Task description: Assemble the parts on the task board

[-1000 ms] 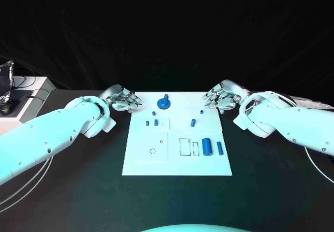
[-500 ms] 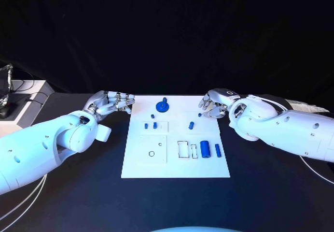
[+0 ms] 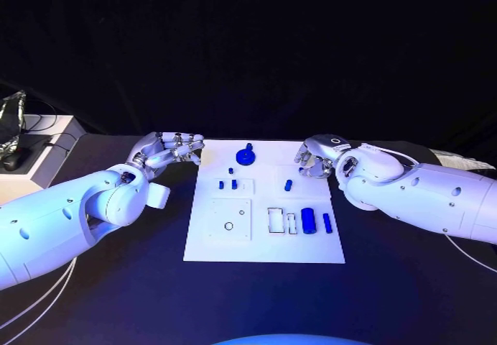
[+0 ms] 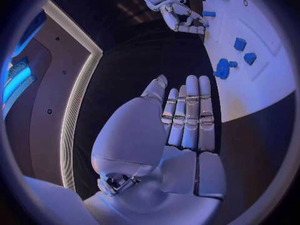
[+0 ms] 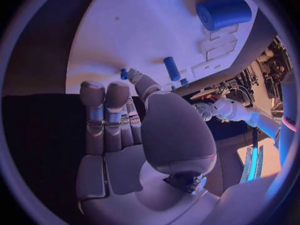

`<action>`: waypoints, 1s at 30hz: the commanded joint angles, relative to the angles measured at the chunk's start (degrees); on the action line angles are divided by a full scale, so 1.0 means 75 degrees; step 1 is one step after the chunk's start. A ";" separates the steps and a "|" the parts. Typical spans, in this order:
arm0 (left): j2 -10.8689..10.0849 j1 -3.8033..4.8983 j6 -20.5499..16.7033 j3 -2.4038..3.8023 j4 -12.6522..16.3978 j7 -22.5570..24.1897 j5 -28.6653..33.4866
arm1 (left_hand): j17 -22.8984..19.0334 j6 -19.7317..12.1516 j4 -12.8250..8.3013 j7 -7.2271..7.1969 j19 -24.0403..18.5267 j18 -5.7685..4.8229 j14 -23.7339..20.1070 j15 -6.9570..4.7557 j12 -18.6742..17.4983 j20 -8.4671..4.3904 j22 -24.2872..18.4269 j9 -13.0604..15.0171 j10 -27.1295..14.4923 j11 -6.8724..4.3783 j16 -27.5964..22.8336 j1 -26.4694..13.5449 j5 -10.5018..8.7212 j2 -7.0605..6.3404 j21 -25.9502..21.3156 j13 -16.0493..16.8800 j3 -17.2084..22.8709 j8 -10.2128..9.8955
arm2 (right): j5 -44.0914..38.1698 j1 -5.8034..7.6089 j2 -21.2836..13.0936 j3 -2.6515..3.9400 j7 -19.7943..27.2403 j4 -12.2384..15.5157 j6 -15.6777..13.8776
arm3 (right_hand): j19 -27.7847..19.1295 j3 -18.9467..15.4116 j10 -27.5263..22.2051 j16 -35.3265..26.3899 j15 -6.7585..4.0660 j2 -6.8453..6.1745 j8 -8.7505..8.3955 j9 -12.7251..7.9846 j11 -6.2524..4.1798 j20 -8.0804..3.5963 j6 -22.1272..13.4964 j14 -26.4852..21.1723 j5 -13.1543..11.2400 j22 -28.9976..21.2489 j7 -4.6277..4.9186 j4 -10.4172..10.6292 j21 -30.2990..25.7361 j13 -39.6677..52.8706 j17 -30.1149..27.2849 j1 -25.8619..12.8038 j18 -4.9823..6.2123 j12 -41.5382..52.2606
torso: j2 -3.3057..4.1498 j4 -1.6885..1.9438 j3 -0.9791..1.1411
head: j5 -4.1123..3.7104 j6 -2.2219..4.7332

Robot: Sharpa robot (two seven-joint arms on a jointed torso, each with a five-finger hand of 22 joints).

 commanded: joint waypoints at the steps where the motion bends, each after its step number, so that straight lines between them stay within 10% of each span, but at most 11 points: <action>1: 0.0009 -0.0003 -0.0021 0.0012 0.0053 0.0204 0.0174 | 0.0018 0.0047 -0.0045 0.0009 0.0035 -0.0140 0.0072 -0.0001 -0.0051 0.0002 0.0011 0.0003 0.0078 -0.0011 -0.0033 0.0025 0.0037 -0.0008 -0.0030 0.0004 0.0010 -0.0022 | -0.0164 -0.0042 0.0039 -0.0009 -0.0076 -0.0051 0.0378 | 0.0063 0.0193 0.0120 0.0053 -0.0032 -0.0076 0.0006 -0.0005 -0.0043 -0.0009 0.0124 -0.0056 0.0026 0.0110 -0.0008 0.0038 -0.0012 -0.0004 -0.0023 -0.0005 0.0083 -0.0015 | 0.0004 0.0000 0.0004 | -0.0023 -0.0034; 16: -0.0023 -0.0003 -0.0076 0.0019 0.0114 0.0169 0.0175 | 0.0027 0.0052 -0.0055 0.0016 0.0043 -0.0139 0.0080 -0.0002 -0.0059 -0.0003 0.0015 0.0002 0.0086 -0.0010 -0.0048 0.0026 0.0039 -0.0004 -0.0036 0.0004 0.0012 -0.0023 | -0.0263 -0.0126 0.0076 -0.0025 -0.0140 -0.0131 0.0497 | 0.0196 0.0676 0.0294 0.0207 -0.0068 -0.0024 0.0011 0.0006 -0.0101 -0.0047 0.0362 -0.0084 0.0126 0.0644 -0.0044 0.0012 -0.0160 -0.0002 -0.0157 -0.0038 0.0044 -0.0014 | -0.0004 -0.0013 0.0009 | -0.0030 -0.0095; 30: -0.0033 -0.0005 -0.0127 0.0020 0.0087 0.0199 0.0187 | 0.0061 0.0062 -0.0091 0.0034 0.0067 -0.0136 0.0104 -0.0009 -0.0081 -0.0016 0.0041 0.0003 0.0097 -0.0009 -0.0075 0.0060 0.0039 0.0023 -0.0043 0.0003 0.0045 -0.0021 | -0.0101 -0.0155 0.0045 -0.0027 -0.0006 -0.0054 -0.0048 | 0.0415 0.1053 0.1130 0.0382 -0.0254 0.0596 0.0040 0.0195 -0.0377 -0.0249 0.0956 -0.0073 -0.0767 0.1928 -0.0189 -0.0273 0.1167 0.0031 -0.0154 0.0153 -0.0326 -0.0011 | -0.0016 0.0001 0.0000 | -0.0053 -0.0108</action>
